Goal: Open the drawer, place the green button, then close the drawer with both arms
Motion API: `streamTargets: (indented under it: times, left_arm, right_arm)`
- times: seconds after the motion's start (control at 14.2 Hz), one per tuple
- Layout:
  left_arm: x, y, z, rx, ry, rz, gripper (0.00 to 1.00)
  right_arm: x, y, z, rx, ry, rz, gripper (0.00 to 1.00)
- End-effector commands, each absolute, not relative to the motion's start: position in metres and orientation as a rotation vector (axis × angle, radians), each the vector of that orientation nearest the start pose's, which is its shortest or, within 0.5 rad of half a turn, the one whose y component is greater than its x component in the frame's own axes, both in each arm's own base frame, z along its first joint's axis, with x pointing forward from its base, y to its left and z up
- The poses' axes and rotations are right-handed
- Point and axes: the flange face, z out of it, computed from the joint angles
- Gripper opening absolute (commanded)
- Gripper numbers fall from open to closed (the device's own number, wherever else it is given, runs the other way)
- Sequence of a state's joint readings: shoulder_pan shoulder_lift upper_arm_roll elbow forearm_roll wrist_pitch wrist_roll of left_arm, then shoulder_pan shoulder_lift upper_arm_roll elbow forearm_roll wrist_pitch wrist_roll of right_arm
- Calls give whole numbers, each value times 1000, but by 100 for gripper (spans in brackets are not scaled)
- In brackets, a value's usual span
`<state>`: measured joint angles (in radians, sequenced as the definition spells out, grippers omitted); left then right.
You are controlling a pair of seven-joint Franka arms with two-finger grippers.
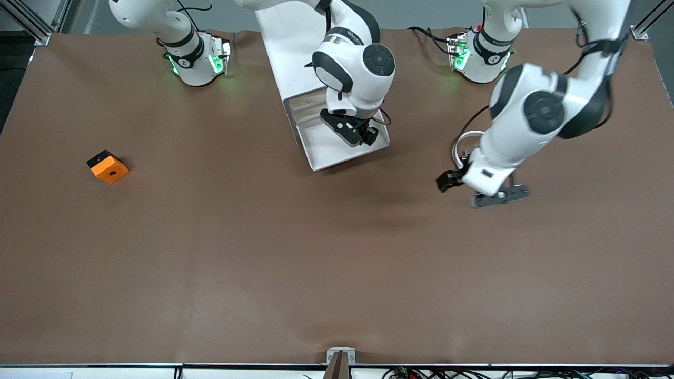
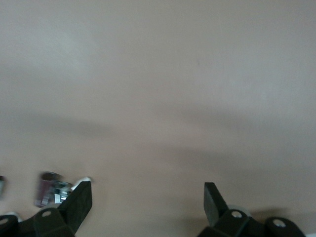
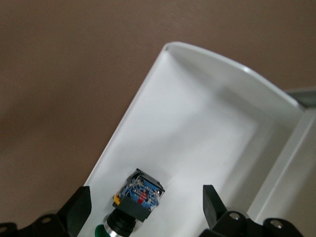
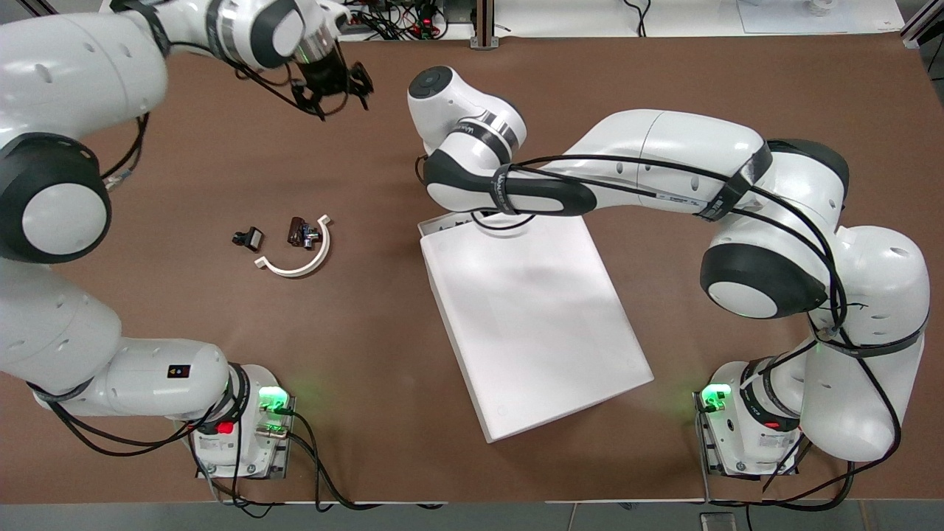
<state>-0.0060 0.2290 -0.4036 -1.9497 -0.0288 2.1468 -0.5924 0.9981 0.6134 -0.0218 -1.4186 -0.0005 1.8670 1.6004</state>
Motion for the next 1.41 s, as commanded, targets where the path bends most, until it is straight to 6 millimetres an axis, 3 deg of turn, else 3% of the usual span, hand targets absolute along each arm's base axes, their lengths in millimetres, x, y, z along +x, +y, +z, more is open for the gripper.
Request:
streamTargets:
  times: [0.0, 0.28, 0.35, 0.71, 0.85, 1.06, 1.34]
  left_arm:
    - [550, -262, 333, -3241, -305, 218, 100]
    - [535, -348, 293, -3198, -485, 335, 100]
    - [534, -357, 283, -3187, -515, 362, 100]
    - [523, -370, 251, -3169, -511, 432, 100]
    - [517, -377, 239, -3163, -505, 472, 100]
    - [497, -399, 231, -3136, -508, 494, 100]
    - [473, -420, 222, -3100, -530, 523, 100]
  right_arm:
    - [406, 574, 336, -3233, 611, 92, 100]
    - [424, 560, 337, -3288, 3, 112, 100]
    - [432, 554, 336, -3287, -81, 123, 100]
    - [471, 521, 340, -3286, -417, 99, 100]
    - [489, 503, 352, -3267, -466, 87, 100]
    - [526, 463, 369, -3239, -493, 81, 100]
    - [586, 382, 386, -3208, -501, 84, 100]
